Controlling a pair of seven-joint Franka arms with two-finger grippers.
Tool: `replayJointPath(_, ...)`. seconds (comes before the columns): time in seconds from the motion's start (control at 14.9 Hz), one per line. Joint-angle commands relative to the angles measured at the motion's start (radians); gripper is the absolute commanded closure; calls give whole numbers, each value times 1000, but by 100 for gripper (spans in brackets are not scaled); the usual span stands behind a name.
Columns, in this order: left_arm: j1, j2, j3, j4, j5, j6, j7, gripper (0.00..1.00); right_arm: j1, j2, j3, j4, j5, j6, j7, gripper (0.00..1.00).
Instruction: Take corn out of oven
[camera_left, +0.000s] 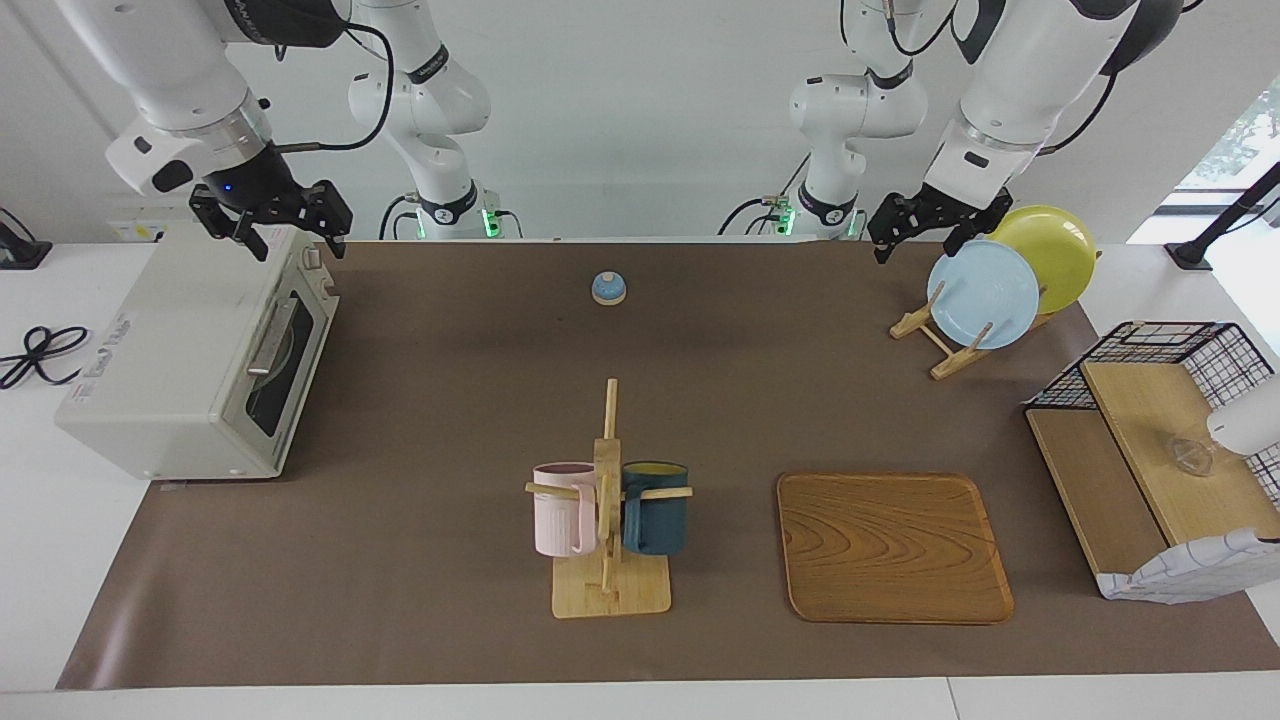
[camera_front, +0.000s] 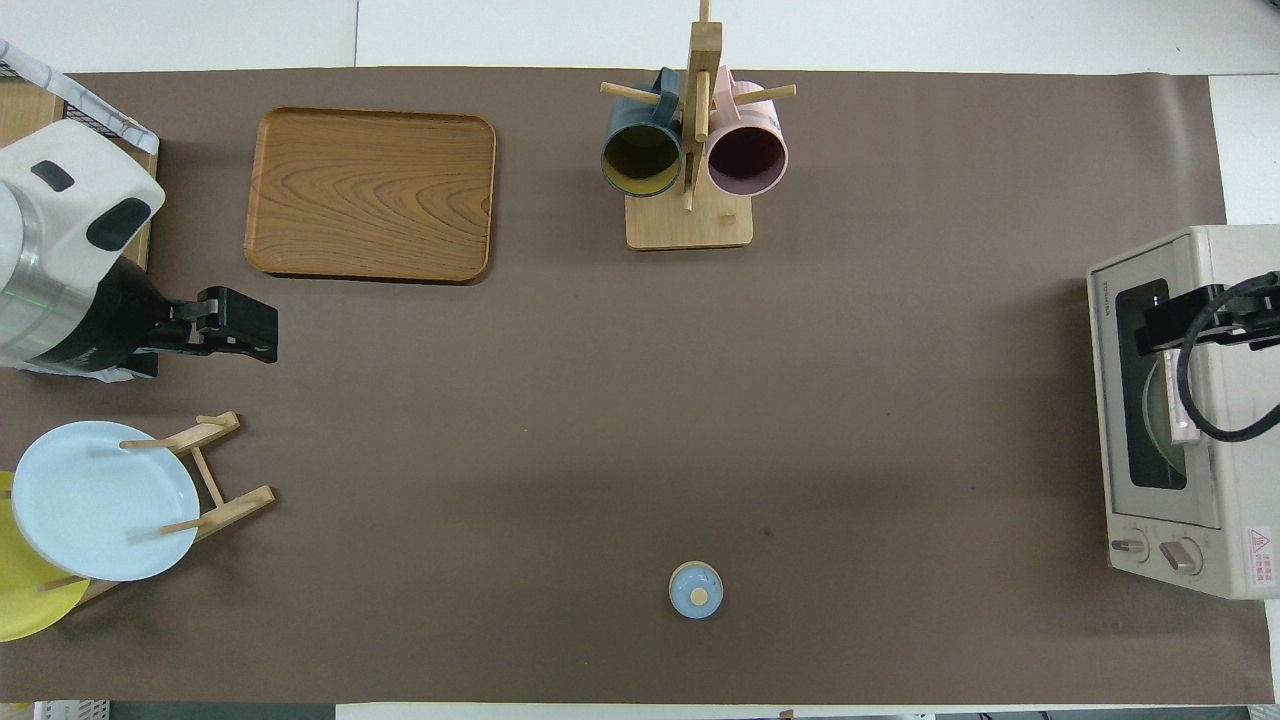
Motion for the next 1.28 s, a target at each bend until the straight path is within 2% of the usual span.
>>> replayJointPath(0.0,5,4,1,18,-6,-23,-2,0,-14,-31,0,-46,20,8,-33,100)
replayJointPath(0.2,3,4,1,18,-6,-23,-2,0,-55,-33,-6,-69,6,27,-43,100)
replayJointPath(0.47,3,4,1,18,-6,-23,-2,0,-75,-97,-6,-283,-89,190,-47,100)
replayJointPath(0.6,3,4,1,18,-6,-23,-2,0,-74,-110,-6,-347,-127,246,-45,100)
replayJointPath(1.21,3,4,1,18,-6,-23,-2,0,-103,-50,-8,-397,-159,343,-48,100)
